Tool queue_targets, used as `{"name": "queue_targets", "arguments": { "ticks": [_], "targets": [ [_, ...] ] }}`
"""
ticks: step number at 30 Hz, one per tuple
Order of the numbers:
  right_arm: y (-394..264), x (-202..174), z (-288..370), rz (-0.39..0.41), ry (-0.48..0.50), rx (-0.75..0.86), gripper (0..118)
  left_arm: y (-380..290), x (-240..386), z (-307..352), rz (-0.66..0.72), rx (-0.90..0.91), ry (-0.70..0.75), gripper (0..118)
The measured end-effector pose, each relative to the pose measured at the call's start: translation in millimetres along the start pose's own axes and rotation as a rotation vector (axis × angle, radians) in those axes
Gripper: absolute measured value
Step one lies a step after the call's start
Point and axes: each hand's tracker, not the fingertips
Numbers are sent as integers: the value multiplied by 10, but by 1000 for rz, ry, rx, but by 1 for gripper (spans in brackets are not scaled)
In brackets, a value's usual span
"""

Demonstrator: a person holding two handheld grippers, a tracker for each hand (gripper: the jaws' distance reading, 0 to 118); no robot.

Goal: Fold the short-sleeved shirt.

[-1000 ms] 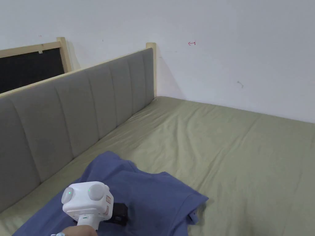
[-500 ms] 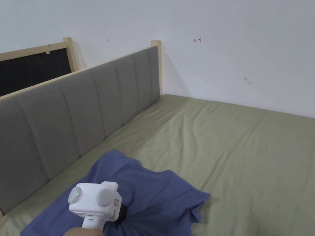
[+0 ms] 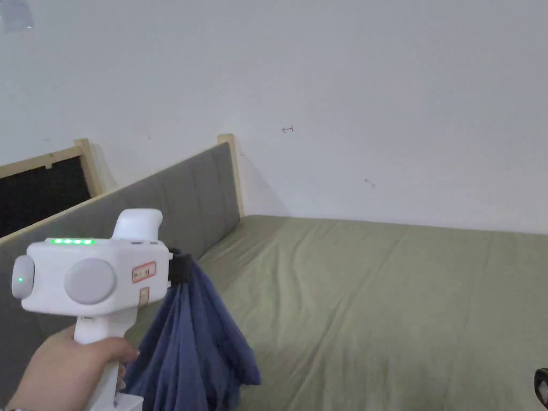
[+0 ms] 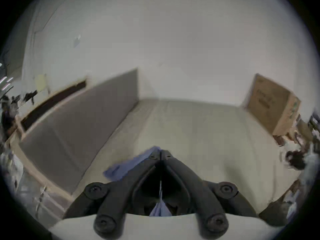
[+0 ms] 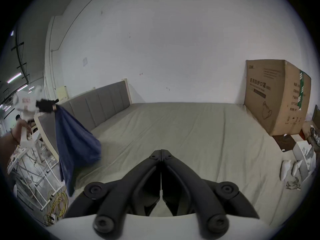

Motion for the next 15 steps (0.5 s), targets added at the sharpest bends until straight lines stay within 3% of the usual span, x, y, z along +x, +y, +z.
{"name": "queue_targets", "arguments": {
  "ticks": [7, 10, 15],
  "targets": [
    [138, 353, 506, -38, -86, 96, 0, 734, 1172, 275, 32, 97, -363, 0],
    [155, 534, 685, -52, -142, 121, 0, 733, 1714, 74, 51, 22, -523, 0],
    [79, 854, 849, -82, -224, 119, 0, 312, 2627, -695, -2, -192, -637, 0]
  ]
}}
